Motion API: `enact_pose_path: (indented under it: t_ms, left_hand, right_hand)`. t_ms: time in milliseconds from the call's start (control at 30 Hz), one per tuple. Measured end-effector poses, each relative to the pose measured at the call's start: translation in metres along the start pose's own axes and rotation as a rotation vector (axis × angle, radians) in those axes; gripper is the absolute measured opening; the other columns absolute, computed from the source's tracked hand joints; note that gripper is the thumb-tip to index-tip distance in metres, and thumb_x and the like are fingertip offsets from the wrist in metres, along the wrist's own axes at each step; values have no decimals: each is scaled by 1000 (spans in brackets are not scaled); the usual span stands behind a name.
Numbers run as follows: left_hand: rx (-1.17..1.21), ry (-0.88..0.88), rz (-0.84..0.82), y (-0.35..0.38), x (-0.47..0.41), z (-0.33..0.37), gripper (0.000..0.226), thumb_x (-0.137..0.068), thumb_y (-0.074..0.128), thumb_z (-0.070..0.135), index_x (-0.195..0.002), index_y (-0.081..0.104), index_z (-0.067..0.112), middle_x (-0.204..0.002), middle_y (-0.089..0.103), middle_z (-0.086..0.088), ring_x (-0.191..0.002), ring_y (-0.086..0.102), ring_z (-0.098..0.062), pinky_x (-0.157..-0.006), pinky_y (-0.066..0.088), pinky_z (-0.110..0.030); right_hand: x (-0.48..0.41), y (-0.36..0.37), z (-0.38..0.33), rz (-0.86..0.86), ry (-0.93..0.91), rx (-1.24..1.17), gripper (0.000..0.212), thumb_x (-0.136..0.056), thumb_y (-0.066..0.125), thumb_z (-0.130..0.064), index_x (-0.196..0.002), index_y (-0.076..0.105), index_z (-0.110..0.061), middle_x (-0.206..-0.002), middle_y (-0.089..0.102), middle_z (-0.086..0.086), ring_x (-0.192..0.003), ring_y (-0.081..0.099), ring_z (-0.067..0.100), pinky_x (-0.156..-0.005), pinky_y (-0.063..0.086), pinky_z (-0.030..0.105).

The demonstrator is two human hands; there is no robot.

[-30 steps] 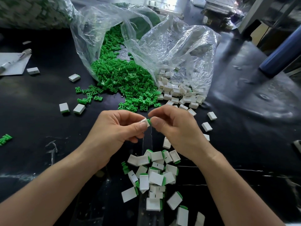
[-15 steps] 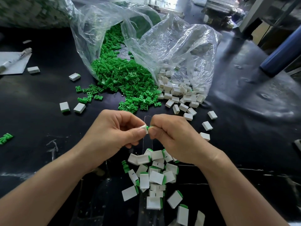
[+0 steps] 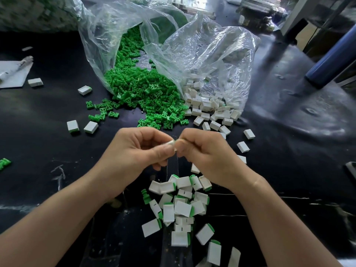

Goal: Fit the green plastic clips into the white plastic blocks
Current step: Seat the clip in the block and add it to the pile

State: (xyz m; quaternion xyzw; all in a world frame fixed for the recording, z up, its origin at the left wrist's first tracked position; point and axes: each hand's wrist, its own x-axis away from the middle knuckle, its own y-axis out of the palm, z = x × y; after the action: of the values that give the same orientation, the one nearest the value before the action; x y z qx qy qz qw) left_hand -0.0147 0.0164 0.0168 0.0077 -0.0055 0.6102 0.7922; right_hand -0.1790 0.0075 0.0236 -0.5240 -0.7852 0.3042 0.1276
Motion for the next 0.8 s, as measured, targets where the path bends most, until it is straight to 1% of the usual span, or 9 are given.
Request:
enact_pose_path:
  t_ms: [33,100,233,300,367,433,567,700,800]
  left_hand:
    - [40,-1,11,1,-1,-1,19,-61,68,22,-75,70,10,-65,69,-4,-53,61,-8,-49,49,-17]
    - [91,3,42,4,-2,-2,17,-60,68,20,-74,71,12,-69,70,-3,-57,61,-8,-51,49,-16]
    - [176,12,37,3,-2,-2,22,-55,71,20,-74,73,8,-77,68,-13,-65,59,-20,-60,53,-21]
    - [183,18,9,3,-1,0,25,-55,71,24,-75,73,9,-72,65,-15,-61,55,-24,-57,53,-23]
    - [182,31,-8,3,0,0,24,-58,69,21,-77,72,7,-66,64,-13,-54,55,-20,-54,52,-22]
    - [178,44,-27,3,0,0,23,-64,66,14,-83,71,3,-62,64,-12,-50,57,-19,-53,52,-24]
    - [162,74,-51,5,2,2,23,-71,62,6,-89,65,-8,-64,62,-23,-53,60,-31,-54,52,-30]
    - [161,63,-47,5,2,3,23,-71,62,8,-89,66,-7,-65,63,-24,-55,60,-32,-56,53,-32]
    - [148,34,-41,3,1,4,24,-67,69,14,-88,72,2,-66,66,-16,-59,62,-25,-61,52,-30]
  right_hand:
    - [-1,0,1,19,69,-130,34,-88,50,-42,-66,56,-16,-57,51,-1,-54,44,6,-51,36,27]
    - [-2,-2,2,11,212,-362,48,-83,39,-54,-71,61,-14,-60,57,-1,-56,50,6,-53,40,22]
    - [-3,8,-4,-172,346,-673,56,-74,31,-58,-76,61,-10,-66,64,-2,-60,56,10,-56,40,23]
    - [-4,13,-8,-231,377,-800,58,-74,32,-56,-79,59,-6,-67,62,2,-59,55,12,-53,39,22]
    - [-4,15,-11,-245,410,-881,55,-73,33,-55,-77,56,-5,-63,59,1,-55,52,11,-50,38,20]
    - [-2,15,-11,-216,419,-874,51,-72,35,-56,-72,54,-9,-57,56,-3,-52,48,9,-49,37,19]
    - [1,20,-9,-132,387,-767,47,-73,39,-58,-69,54,-14,-54,49,-8,-52,43,8,-51,34,21]
    - [1,21,-9,-113,363,-753,46,-76,40,-57,-69,55,-14,-57,50,-6,-52,43,8,-50,34,20]
    - [0,15,-9,-131,360,-701,52,-77,36,-59,-71,58,-13,-66,53,1,-54,43,8,-51,34,20]
